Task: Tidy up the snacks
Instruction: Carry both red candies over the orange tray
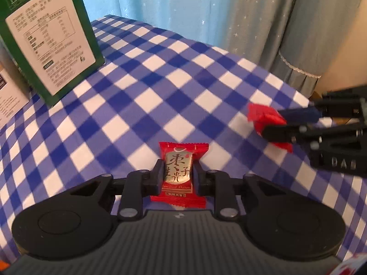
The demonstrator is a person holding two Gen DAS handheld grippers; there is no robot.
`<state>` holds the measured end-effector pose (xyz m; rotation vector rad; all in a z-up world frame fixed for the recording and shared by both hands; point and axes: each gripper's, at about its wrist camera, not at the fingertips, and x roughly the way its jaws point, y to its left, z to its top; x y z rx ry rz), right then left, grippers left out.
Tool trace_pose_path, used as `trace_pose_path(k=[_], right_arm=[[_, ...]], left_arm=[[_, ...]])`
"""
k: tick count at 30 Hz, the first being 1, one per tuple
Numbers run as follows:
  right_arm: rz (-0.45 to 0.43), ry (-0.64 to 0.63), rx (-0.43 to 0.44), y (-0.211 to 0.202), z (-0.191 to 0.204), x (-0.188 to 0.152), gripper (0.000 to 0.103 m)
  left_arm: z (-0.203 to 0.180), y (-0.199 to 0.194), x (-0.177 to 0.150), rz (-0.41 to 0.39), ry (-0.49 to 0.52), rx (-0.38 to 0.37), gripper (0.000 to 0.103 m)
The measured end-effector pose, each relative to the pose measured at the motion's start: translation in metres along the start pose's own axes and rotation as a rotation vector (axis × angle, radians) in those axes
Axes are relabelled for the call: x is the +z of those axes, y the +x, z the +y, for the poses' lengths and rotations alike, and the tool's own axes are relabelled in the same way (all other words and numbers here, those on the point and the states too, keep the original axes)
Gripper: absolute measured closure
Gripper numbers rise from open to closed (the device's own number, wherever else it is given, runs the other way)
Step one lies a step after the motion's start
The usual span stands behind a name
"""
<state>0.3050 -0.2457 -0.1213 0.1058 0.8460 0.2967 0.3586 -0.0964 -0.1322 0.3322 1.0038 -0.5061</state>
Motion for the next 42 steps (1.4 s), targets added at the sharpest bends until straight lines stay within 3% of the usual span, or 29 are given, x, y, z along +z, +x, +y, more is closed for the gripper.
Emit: trace_pose_path(k=[10, 14, 24, 42], right_arm=[[0.005, -0.008, 0.008, -0.011, 0.016, -0.004, 0.077], [0.005, -0.008, 0.009, -0.020, 0.021, -0.003, 0.077], [0.000, 0.008, 0.011, -0.070, 0.056, -0.016, 0.077], [-0.022, -0.020, 0.065, -0.163, 0.142, -0.063, 0.076]], left_arm=[[-0.009, -0.005, -0.011, 0.016, -0.002, 0.043, 0.081], [-0.011, -0.023, -0.020, -0.010, -0.062, 0.045, 0.081], [-0.026, -0.106, -0.070, -0.104, -0.268, 0.046, 0.081], [-0.037, -0.245, -0.158, -0.232, -0.429, 0.142, 0.081]])
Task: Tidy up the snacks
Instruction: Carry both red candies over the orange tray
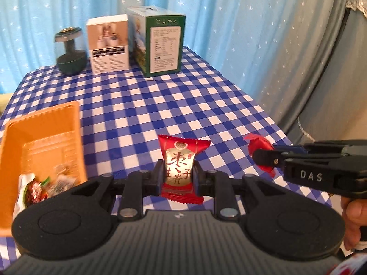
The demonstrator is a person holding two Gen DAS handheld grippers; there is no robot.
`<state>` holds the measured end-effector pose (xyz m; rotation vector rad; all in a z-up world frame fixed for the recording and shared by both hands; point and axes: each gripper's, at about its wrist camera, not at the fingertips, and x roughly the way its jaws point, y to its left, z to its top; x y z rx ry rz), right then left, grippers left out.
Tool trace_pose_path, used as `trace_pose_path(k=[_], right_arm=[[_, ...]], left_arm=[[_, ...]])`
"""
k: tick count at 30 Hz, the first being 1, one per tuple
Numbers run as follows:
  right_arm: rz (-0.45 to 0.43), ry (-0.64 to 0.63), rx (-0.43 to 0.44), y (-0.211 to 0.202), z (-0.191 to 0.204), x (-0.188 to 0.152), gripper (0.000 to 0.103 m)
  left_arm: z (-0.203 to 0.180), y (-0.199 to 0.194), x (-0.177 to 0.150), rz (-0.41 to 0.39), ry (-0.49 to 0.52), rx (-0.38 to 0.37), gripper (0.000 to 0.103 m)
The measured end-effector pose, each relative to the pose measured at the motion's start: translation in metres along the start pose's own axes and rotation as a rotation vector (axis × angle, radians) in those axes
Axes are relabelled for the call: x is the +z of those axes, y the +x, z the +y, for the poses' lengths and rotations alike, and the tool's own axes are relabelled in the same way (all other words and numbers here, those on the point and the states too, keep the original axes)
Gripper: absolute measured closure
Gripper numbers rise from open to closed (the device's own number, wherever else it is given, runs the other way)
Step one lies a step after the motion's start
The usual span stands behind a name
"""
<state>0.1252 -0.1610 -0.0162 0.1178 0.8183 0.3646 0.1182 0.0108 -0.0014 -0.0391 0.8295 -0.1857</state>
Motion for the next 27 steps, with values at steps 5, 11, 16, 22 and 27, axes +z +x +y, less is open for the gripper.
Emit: trace_pose_path(k=[5, 11, 16, 22, 27], right_arm=[[-0.007, -0.014, 0.021, -0.013, 0.018, -0.011, 0.076], [-0.011, -0.021, 0.050, -0.023, 0.036, -0.021, 0.076], [-0.011, -0.038, 0.076, -0.028, 0.054, -0.027, 0.076], [-0.001, -0.064, 0.109, -0.027, 0.075, -0.034, 0.076], [0.010, -0.081, 0.130, -0.023, 0.087, -0.038, 0.076]], left_arm=[[0.009, -0.029, -0.013, -0.021, -0.025, 0.018, 0.081], [0.020, -0.056, -0.029, -0.039, -0.046, 0.043, 0.081], [0.032, -0.071, -0.041, -0.043, -0.075, 0.061, 0.081], [0.047, -0.085, -0.053, -0.045, -0.101, 0.092, 0.081], [0.056, -0.091, -0.058, -0.042, -0.116, 0.109, 0.081]])
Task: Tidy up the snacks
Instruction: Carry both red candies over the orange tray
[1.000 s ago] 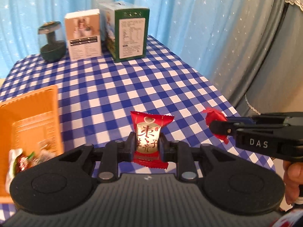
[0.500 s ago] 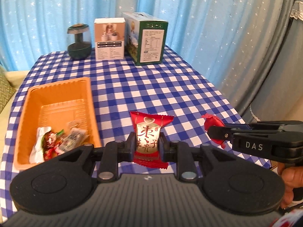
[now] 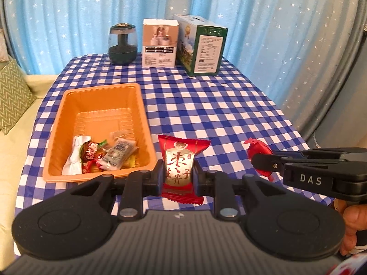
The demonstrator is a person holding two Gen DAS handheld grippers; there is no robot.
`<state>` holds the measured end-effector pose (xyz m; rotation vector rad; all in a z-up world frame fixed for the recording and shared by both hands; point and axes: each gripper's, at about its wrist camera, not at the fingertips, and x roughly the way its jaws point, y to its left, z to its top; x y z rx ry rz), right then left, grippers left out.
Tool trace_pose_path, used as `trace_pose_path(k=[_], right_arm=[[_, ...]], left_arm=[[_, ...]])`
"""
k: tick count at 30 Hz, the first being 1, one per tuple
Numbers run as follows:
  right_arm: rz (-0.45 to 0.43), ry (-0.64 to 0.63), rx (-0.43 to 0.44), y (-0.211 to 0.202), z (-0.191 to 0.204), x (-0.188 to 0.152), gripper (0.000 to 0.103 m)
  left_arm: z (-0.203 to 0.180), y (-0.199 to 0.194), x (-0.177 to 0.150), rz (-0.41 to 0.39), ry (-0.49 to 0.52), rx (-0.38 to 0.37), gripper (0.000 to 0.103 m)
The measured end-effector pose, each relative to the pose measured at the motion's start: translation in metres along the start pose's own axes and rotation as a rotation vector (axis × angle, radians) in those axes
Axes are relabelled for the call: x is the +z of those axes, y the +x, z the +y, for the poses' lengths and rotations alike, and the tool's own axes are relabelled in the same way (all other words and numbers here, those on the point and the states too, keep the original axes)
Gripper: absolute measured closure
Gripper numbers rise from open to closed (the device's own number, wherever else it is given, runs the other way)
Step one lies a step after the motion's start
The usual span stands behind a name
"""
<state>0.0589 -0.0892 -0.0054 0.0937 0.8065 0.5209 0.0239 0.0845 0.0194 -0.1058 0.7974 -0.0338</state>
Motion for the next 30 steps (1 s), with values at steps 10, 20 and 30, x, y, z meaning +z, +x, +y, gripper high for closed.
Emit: trace_pose_path(k=[10, 20, 30], right_arm=[[0.005, -0.029, 0.026, 0.008, 0.018, 0.001, 0.076], [0.022, -0.051, 0.050, 0.023, 0.033, 0.003, 0.076], [0.039, -0.086, 0.083, 0.044, 0.052, 0.007, 0.076]], left_arm=[[0.020, -0.007, -0.008, 0.000, -0.031, 0.026, 0.081], [0.046, -0.010, -0.012, 0.000, -0.072, 0.060, 0.081], [0.068, -0.006, -0.011, 0.003, -0.102, 0.085, 0.081]])
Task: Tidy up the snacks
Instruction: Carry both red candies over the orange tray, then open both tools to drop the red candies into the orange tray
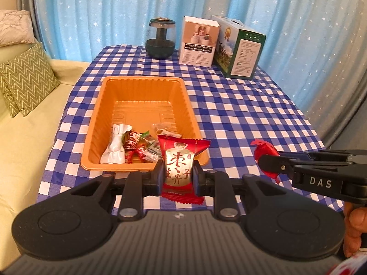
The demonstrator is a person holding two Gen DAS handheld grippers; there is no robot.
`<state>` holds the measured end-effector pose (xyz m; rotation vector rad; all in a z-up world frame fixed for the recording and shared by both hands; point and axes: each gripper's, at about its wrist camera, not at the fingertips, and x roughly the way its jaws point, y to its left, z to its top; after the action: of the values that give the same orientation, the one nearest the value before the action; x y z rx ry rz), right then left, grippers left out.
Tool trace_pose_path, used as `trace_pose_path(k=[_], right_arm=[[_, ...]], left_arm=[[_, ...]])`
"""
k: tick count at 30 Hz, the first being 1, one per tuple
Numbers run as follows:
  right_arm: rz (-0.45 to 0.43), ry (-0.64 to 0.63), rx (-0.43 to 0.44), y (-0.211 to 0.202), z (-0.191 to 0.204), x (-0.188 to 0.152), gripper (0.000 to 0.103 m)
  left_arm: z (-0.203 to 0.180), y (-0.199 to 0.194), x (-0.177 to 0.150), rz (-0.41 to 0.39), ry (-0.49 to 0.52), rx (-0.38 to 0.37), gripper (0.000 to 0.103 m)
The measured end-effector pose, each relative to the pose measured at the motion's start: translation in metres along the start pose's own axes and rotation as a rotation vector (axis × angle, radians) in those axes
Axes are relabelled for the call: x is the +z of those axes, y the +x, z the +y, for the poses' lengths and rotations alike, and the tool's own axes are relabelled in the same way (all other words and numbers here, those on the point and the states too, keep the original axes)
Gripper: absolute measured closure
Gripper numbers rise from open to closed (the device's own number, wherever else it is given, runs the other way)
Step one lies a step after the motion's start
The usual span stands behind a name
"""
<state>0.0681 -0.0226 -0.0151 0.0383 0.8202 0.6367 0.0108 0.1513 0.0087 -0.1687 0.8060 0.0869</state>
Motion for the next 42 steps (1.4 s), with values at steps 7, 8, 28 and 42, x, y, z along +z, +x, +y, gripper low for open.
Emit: trace_pose_path(k=[7, 8, 28, 42], right_arm=[[0.008, -0.015, 0.016, 0.015, 0.008, 0.007, 0.076], [0.010, -0.016, 0.019, 0.017, 0.008, 0.008, 0.076], [0.013, -0.078, 0.049, 0.071, 0.023, 0.053, 0.077], [0.025, -0.059, 0.084, 0.127, 0.021, 0.081, 0.076]], left_arm=[[0.013, 0.007, 0.003, 0.005, -0.014, 0.011, 0.081], [0.014, 0.008, 0.004, 0.006, -0.015, 0.013, 0.081], [0.048, 0.052, 0.037, 0.017, -0.005, 0.037, 0.081], [0.074, 0.103, 0.066, 0.044, 0.018, 0.041, 0.081]])
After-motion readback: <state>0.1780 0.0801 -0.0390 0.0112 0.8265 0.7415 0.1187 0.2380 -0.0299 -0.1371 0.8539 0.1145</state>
